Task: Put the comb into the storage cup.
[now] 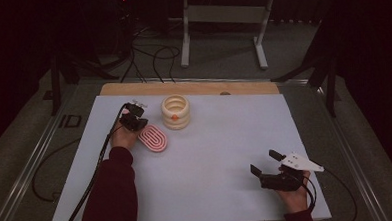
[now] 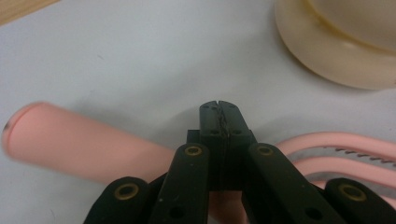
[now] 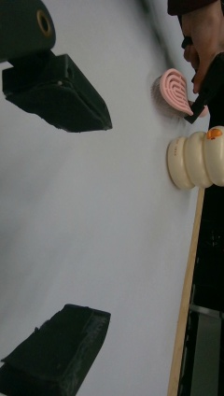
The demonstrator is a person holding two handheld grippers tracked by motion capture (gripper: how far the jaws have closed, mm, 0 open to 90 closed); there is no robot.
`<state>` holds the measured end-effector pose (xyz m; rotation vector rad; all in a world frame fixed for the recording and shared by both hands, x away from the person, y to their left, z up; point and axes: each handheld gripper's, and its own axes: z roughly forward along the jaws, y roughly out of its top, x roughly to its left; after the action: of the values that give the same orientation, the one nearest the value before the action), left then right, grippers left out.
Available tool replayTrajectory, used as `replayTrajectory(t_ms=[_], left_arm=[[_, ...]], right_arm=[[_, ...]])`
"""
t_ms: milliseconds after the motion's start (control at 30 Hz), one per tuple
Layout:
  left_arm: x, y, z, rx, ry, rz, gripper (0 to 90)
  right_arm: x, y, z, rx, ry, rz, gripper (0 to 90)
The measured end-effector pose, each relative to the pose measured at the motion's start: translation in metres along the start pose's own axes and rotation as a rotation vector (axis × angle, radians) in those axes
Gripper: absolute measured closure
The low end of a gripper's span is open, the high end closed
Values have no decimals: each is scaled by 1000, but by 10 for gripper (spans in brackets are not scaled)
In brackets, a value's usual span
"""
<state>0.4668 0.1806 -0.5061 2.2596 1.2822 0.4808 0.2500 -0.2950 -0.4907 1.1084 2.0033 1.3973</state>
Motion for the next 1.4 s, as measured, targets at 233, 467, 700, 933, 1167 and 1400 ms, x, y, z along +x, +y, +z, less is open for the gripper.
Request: replayTrajectory(t_ms=[233,467,700,933,1167,1400], left_arm=[[4,-3,-4,12,4,10,899],[12,-8,-7,24,14,-18,898],[17,-12,-10,37,24,-19,898],[27,-22,-15,60,35,-41,898],[35,-33,-24,65,33,-50,898],[40,-47,-34,77,20,-60,897]], right_arm=[[0,0,0,1,2,2,79],[0,0,0,1,1,0,80],[0,0,0,2,3,1,80],[0,0,0,2,4,1,80],[1,0,1,4,5,-1,80],[2,0,2,6,7,-2,80]])
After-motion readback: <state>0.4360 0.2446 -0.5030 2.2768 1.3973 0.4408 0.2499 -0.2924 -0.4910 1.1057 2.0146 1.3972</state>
